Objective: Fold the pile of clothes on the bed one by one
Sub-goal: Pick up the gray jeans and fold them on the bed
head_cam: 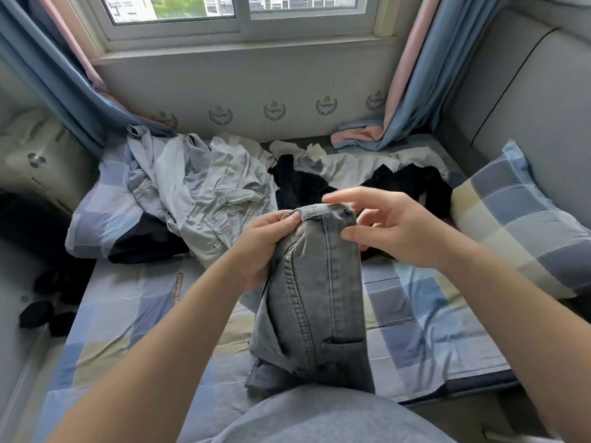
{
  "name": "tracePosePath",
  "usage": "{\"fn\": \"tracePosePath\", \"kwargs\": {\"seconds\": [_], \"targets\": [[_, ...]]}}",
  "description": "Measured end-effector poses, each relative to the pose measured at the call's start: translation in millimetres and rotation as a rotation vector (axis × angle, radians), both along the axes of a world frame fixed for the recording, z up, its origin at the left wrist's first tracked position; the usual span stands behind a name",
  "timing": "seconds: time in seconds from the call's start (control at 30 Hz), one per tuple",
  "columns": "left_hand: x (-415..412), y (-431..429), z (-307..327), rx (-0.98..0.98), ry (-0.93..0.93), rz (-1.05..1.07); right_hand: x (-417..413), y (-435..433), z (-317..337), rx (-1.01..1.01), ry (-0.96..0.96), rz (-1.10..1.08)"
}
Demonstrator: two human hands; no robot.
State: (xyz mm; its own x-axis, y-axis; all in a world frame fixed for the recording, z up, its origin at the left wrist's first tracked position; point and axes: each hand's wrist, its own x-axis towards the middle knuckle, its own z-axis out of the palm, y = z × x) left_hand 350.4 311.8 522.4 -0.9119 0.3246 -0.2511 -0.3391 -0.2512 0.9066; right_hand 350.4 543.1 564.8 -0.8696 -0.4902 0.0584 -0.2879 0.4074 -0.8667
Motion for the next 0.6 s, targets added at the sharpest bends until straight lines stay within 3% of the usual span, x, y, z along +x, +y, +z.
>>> {"fn": "tracePosePath", "kwargs": {"seconds": [0.2, 0.27, 0.33, 0.4, 0.47, 0.5, 0.6], "targets": [[-3, -6, 5, 0.016, -0.090, -0.119, -12, -16, 5, 0.183, 0.408, 0.077], [-5, -6, 3, -0.005, -0.074, -0.093, -15, -21, 12, 0.198, 0.354, 0.093], [-8, -2, 2, -0.184, 0.056, 0.011, -17, -26, 20, 0.154, 0.244, 0.052], [-9, 4, 2, -0.468, 0.201, 0.289, -22, -31, 26, 0.164, 0.202, 0.000], [1, 10, 8, -0.558, 0.343, 0.558, -31, -33, 26, 0.163, 0.130, -0.097], [10, 14, 11, -0.532, 0.414, 0.551, -35, -34, 25, 0.126, 0.095, -0.167], [38, 32, 7, -0.499, 0.478, 0.255, -43, -40, 29, -0.075, -0.025, -0.367]]}}
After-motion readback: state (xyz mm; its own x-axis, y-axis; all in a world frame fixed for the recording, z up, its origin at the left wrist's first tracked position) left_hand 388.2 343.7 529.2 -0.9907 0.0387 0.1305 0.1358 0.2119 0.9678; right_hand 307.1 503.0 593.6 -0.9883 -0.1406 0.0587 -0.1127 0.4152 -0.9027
